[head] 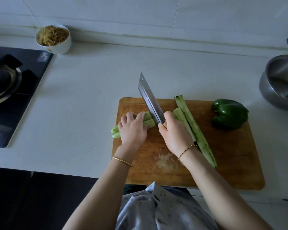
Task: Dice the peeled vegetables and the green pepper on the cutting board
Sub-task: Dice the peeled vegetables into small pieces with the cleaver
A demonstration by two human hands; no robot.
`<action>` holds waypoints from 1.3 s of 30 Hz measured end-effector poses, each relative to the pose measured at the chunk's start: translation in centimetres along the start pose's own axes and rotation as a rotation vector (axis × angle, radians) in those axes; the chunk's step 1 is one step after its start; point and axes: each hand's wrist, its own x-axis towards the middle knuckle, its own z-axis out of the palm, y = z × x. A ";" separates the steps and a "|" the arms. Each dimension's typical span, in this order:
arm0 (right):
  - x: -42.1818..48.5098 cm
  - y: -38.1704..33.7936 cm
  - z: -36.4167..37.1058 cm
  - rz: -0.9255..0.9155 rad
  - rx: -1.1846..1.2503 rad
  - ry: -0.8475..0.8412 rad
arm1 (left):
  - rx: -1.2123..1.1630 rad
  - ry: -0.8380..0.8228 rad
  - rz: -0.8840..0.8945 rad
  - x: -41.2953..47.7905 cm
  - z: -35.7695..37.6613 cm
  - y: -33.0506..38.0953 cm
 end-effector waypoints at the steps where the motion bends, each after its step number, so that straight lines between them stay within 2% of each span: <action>1: 0.0 0.0 -0.2 0.004 0.015 0.004 | 0.000 -0.003 -0.001 0.0 0.0 0.0; 18: 0.1 0.0 -0.1 0.003 0.001 -0.050 | 0.003 0.005 -0.003 0.1 0.0 0.1; 26: 0.8 -0.6 0.1 0.016 -0.026 -0.134 | 0.009 0.015 -0.003 0.4 0.4 -0.1; 31: 0.7 -0.1 1.4 0.053 -0.002 -0.090 | -0.003 0.025 0.004 0.3 0.5 -0.3; 35: 0.5 0.4 0.7 0.113 0.114 -0.087 | -0.038 0.023 0.014 0.2 0.5 -0.6; 39: 0.0 0.2 0.4 0.090 0.138 -0.055 | -0.046 0.021 0.005 0.3 0.5 -0.6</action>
